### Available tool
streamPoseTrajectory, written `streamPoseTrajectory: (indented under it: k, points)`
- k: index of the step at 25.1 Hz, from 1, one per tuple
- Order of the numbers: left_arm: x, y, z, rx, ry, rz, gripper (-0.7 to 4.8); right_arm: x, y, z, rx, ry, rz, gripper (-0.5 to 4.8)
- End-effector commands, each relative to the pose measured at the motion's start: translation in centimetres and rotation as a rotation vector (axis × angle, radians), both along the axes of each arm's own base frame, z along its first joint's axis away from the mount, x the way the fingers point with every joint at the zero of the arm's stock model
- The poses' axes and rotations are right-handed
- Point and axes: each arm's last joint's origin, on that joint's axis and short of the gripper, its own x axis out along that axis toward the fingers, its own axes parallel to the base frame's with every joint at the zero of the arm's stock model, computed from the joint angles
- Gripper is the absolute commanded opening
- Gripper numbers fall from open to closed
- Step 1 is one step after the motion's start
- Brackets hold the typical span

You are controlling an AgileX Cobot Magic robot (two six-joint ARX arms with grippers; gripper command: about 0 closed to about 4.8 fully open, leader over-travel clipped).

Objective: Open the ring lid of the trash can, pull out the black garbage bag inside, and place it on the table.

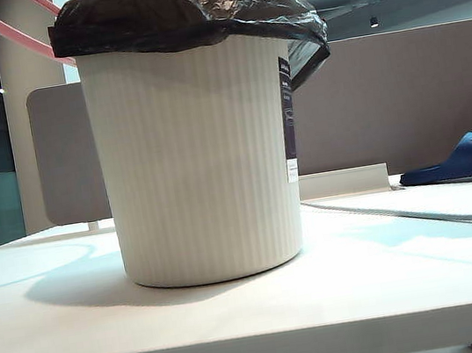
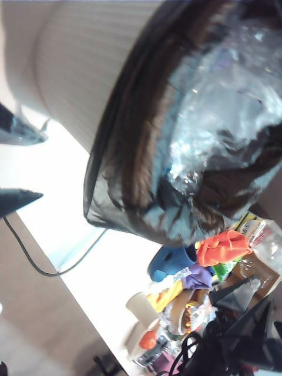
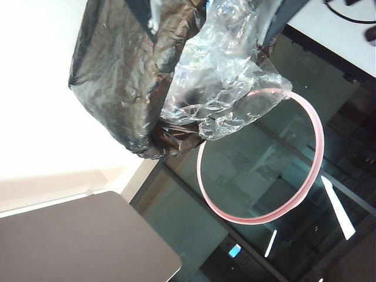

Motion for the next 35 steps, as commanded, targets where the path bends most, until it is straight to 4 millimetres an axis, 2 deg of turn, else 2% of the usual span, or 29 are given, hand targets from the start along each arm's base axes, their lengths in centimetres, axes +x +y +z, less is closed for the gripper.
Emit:
streamPoseTrajectory:
  k: [1,9,12,16,18,21,27,32,35]
  points:
    - [0.7,-0.4,-1.4,-0.087,-0.008,0.014,1.30,-0.1,0.3,0.3,-0.007,-0.027,0.019,2.11]
    - [2.0,-1.1,-6.1,-0.293,-0.006,0.029,1.34,-0.2,0.5,0.3,-0.007,-0.026,0.037,2.11]
    - [2.1,-1.1,-8.4,-0.422,-0.013,0.049,2.47,-0.2,0.5,0.3,-0.007,-0.025,0.040,2.11]
    - [1.9,-0.8,-10.3,-0.494,-0.043,0.097,2.51,-0.2,0.5,0.3,-0.007,-0.025,0.039,2.10]
    - [1.9,-0.7,-10.8,-0.504,-0.050,0.123,2.55,-0.2,0.5,0.3,-0.007,-0.024,0.039,2.11]
    - [1.9,-0.6,-10.9,-0.523,-0.062,0.164,3.19,-0.2,0.5,0.2,-0.007,-0.023,0.039,2.10]
    - [2.2,-0.6,-10.9,-0.531,-0.070,0.201,3.19,-0.1,0.5,0.2,-0.007,-0.023,0.029,2.10]
    - [3.7,-1.5,-11.6,-0.529,-0.065,0.170,3.19,0.0,0.5,0.1,-0.009,-0.022,0.024,2.10]
    - [4.4,-1.9,-11.5,-0.590,-0.070,0.161,3.19,0.0,0.5,0.1,-0.009,-0.021,0.024,2.10]
